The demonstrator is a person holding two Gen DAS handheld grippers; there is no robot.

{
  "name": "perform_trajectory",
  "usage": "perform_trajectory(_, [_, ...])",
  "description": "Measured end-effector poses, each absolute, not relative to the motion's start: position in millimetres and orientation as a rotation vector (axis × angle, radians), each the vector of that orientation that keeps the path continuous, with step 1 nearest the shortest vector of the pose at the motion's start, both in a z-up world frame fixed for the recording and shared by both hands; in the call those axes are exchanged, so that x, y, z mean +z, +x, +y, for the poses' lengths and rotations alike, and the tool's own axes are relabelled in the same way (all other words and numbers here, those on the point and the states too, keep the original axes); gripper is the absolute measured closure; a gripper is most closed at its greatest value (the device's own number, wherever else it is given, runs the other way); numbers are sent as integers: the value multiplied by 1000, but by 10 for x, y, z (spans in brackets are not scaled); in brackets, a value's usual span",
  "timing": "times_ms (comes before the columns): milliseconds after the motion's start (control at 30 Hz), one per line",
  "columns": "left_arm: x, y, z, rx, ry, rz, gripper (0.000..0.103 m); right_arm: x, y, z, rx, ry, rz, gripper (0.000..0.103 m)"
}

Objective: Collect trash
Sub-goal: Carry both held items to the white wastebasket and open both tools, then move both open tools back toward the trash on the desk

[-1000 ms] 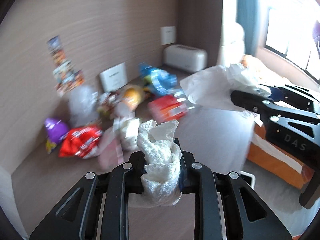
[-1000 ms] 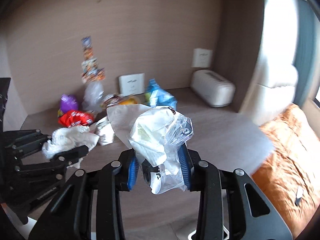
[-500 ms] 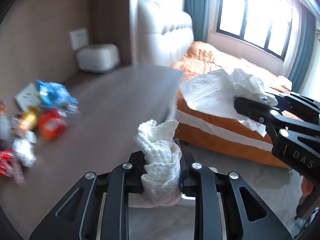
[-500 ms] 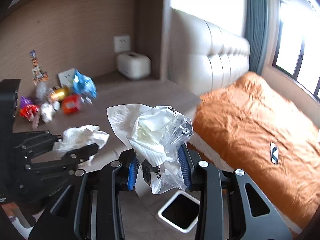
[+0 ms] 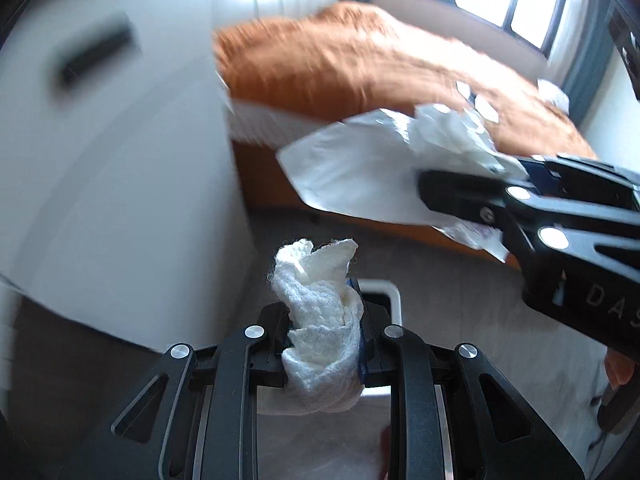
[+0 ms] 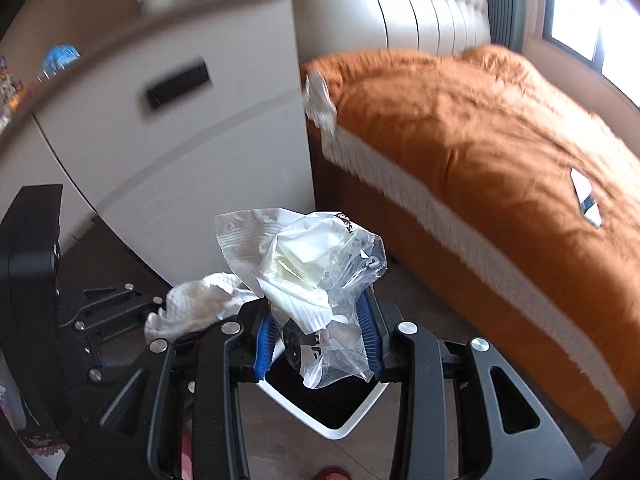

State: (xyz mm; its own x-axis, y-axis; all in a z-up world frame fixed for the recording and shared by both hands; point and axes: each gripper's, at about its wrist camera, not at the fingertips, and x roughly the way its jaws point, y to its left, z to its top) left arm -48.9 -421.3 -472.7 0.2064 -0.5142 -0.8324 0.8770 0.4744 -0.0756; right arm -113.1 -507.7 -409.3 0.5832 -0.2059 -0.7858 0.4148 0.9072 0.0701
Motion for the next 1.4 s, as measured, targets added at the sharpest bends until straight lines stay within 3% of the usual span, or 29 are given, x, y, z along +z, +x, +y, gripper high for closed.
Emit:
perform_trajectory(167, [-5874,-612,-4479,-1073,513,976,80,-5153,-1205,-5279,-365,290,942,65])
perform_trajectory(333, [-6592,-493,-4542,-1074,534,972,78,-6006,-1221,-5310,-335,285,984,65])
perform_trajectory(367, [-6731,-462,-4538,-1079,532,976,71,-6115,-1230,-5298,-332,279,985,64])
perform_trajectory(433, [-6856,-474,-4494,-1083,524,991,38,-6330,-1241,-5299,-321,285,985,54])
perform_trajectory(467, [-6943,-460,-4488,-1091,518,990,4,-6453,-1240,-5292,-313,284,996,47])
perform_trajectory(500, [-6979,-464,-4485,-1096,509,979,5,-6518,-1197,-5304,-306,282,1001,20])
perform_trajectory(533, [-7008,-476,-4482,-1110,510,979,5,-6581,-1204,-5309,-311,286,992,3])
perform_trajectory(800, [-6963,-369,-4435,-1136,512,948,5,-6595,-1245,-5378,-401,253,976,4])
perform_trajectory(1033, [-6480,-282,-4315,-1113,501,921,5,-6192,-1230,-5437,-434,259,969,4])
perform_trajectory(1400, [-4861,-330,-4009,-1078,440,873,5,-4516,-1192,-5143,-435,226,893,4])
